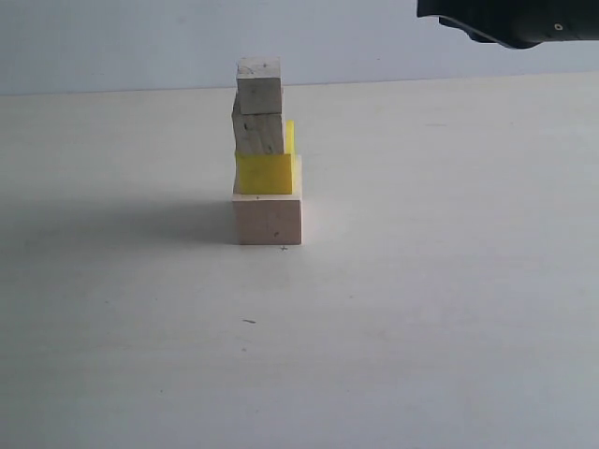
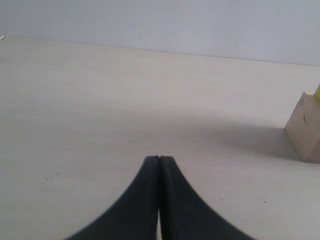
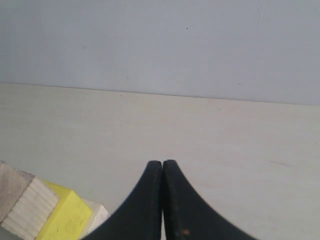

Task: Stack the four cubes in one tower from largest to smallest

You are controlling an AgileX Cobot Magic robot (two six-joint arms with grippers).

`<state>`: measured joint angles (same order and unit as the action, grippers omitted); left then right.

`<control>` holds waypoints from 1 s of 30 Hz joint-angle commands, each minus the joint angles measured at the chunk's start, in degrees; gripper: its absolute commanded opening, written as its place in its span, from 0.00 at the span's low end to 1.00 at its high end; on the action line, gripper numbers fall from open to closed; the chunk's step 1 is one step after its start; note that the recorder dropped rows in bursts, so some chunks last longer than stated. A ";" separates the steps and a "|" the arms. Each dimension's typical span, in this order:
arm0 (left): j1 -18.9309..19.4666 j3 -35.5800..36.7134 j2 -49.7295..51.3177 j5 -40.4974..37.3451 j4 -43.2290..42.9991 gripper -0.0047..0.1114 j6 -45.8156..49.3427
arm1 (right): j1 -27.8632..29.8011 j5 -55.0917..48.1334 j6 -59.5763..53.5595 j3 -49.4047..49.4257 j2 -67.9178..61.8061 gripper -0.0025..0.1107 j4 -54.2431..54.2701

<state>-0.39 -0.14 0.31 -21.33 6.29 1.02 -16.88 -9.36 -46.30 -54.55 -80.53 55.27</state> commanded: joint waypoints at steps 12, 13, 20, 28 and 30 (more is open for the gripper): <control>-0.24 0.14 -0.31 0.87 -0.24 0.04 0.24 | -0.04 0.10 -0.03 0.27 0.53 0.02 0.04; -0.24 0.14 -0.31 0.87 -0.24 0.04 0.24 | -0.04 0.10 -0.03 0.27 0.65 0.02 0.02; -0.24 0.14 -0.31 0.87 -0.24 0.04 0.24 | -0.04 -2.26 -1.70 0.27 15.82 0.02 -10.00; -0.24 0.14 -0.31 0.87 -0.24 0.04 0.24 | 15.17 -4.74 10.37 10.44 35.09 0.02 -18.42; -0.24 0.14 -0.31 0.87 -0.24 0.04 0.24 | 17.69 -4.96 10.37 13.83 37.82 0.02 -19.13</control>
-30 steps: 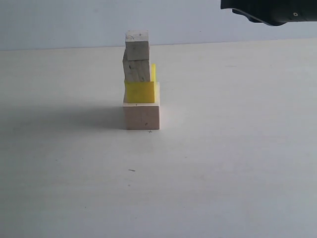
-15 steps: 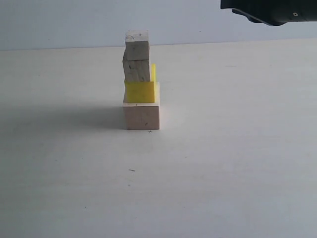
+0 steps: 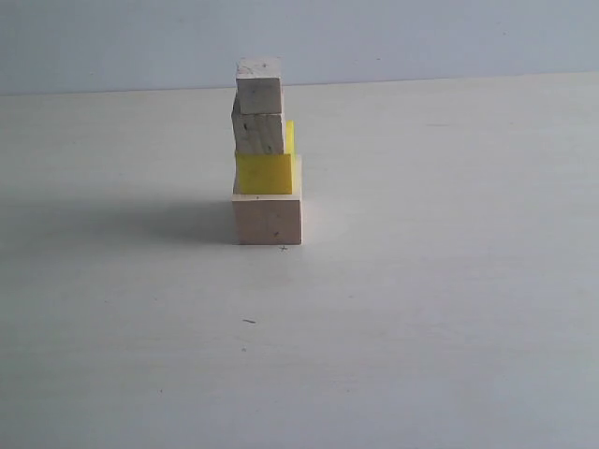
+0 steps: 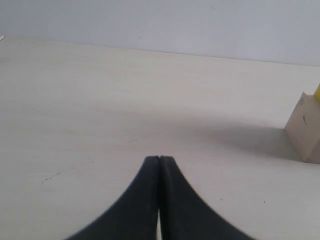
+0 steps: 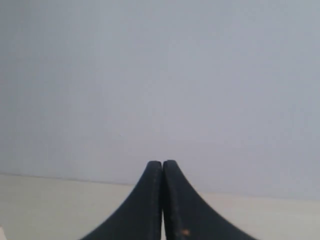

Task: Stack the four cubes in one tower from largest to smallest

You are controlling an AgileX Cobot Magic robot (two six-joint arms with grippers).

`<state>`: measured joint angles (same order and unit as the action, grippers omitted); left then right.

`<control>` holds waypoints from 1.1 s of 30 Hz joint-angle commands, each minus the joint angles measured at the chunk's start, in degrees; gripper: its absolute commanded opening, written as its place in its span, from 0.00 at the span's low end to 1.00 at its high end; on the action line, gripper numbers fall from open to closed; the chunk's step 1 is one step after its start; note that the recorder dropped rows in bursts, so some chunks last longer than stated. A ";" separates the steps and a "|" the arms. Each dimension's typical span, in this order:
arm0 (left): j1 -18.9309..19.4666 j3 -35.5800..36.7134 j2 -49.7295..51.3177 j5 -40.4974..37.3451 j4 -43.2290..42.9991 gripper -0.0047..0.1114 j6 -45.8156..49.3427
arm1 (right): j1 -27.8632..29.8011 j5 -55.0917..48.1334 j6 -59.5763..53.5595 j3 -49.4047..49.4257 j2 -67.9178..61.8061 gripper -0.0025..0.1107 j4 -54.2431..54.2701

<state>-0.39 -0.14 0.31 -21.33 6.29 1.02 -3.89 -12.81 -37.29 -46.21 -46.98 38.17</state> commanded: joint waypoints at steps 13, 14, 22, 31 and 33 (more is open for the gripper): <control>-0.24 0.14 -0.31 0.87 -0.24 0.04 0.24 | 9.37 -1.96 4.50 24.55 12.93 0.02 -4.12; -0.24 0.14 -0.31 0.87 -0.24 0.04 0.24 | 9.37 -1.88 4.50 25.79 13.66 0.02 -4.12; -0.24 0.14 -0.31 0.87 -0.24 0.04 0.24 | 9.37 0.99 13.27 35.15 26.92 0.02 -13.45; -0.24 0.14 -0.31 0.87 -0.24 0.04 0.24 | 9.24 1.30 40.25 43.82 42.69 0.02 -33.85; -0.24 0.14 -0.31 0.87 -0.24 0.04 0.24 | 9.24 1.30 40.25 44.69 45.02 0.02 -33.85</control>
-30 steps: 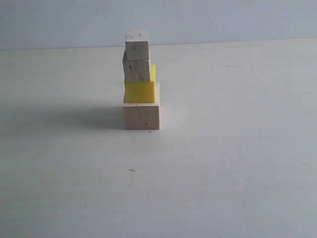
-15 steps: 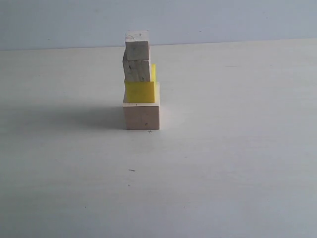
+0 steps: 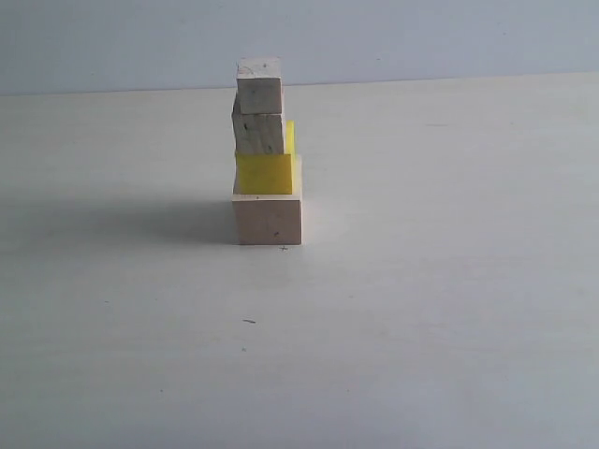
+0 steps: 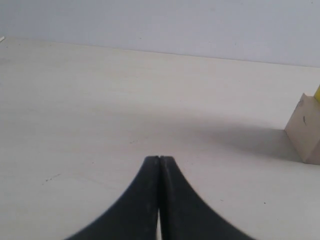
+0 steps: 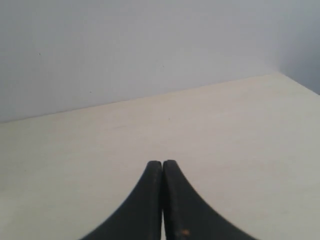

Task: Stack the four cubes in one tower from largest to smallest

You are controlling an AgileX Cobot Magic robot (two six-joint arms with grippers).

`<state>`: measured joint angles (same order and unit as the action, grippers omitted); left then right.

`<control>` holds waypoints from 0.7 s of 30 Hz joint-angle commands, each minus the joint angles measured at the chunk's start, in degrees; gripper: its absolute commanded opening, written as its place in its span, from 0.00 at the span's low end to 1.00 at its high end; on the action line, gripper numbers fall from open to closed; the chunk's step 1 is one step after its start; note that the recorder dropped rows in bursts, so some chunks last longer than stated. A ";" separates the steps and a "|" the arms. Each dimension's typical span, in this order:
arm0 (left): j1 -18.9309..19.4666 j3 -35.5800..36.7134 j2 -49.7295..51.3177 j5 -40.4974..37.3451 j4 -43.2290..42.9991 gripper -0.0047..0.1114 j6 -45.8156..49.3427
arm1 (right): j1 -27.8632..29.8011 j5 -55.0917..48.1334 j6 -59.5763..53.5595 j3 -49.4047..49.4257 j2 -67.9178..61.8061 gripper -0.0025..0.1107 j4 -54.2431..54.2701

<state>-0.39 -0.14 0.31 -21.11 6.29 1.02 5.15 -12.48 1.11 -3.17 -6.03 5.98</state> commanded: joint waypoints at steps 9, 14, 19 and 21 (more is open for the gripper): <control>-0.24 0.14 -0.31 0.64 -0.24 0.04 0.24 | 0.20 -0.83 1.94 3.17 6.03 0.02 -0.65; -0.24 0.14 -0.31 0.64 -0.24 0.04 0.24 | 0.20 -2.71 1.71 3.17 6.03 0.02 -0.65; -0.24 0.14 -0.31 0.64 -0.24 0.04 0.24 | 0.20 -7.87 1.36 3.17 6.03 0.02 -0.78; -0.24 0.14 -0.31 0.64 -0.24 0.04 0.24 | -0.62 -7.87 1.46 3.17 6.03 0.02 -0.63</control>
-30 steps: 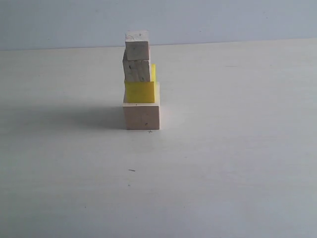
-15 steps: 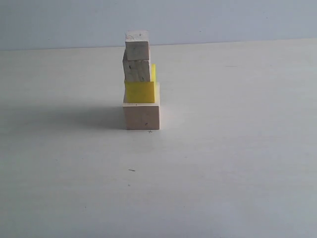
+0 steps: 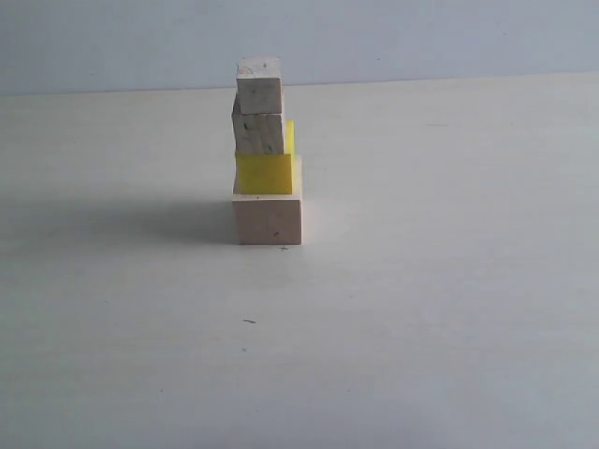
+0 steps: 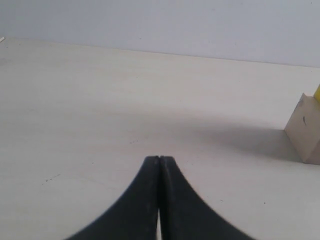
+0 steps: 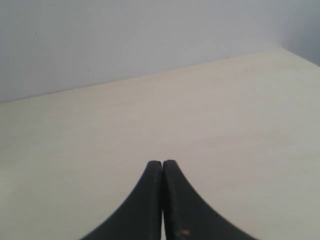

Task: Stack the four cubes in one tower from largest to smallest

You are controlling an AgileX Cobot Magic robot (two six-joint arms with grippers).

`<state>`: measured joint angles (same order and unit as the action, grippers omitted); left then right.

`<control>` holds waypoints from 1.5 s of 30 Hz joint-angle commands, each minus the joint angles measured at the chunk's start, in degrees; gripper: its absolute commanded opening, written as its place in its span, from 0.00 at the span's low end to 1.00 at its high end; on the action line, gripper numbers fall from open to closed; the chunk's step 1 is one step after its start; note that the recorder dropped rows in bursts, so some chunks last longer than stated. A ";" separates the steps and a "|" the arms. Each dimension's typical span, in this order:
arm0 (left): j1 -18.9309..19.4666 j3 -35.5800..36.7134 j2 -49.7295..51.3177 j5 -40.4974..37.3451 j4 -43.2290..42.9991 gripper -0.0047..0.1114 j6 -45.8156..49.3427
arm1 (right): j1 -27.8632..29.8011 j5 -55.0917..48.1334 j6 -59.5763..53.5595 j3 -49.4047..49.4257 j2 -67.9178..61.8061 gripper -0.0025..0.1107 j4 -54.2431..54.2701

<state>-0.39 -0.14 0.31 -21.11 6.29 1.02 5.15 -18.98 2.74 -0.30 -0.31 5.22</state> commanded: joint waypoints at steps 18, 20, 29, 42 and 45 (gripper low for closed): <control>-0.24 0.14 -0.31 0.64 -0.24 0.04 0.24 | -7.66 -1.16 -2.74 0.30 0.31 0.02 0.21; -0.24 0.14 -0.31 0.64 -0.24 0.04 0.24 | -7.66 -1.16 -2.74 0.30 0.31 0.02 0.21; -0.24 0.14 -0.31 0.64 -0.24 0.04 0.24 | -7.68 -1.11 -2.74 0.30 0.31 0.02 0.84; -0.24 0.14 -0.31 0.64 -0.24 0.04 0.24 | -7.68 -1.11 -2.74 0.30 0.31 0.02 0.84; -0.24 0.14 -0.31 0.64 -0.24 0.04 0.24 | -7.68 -1.11 -2.74 0.30 0.31 0.02 0.84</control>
<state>-0.39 -0.14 0.31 -21.11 6.29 1.02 -2.71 -20.28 0.51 -0.30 -0.31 6.08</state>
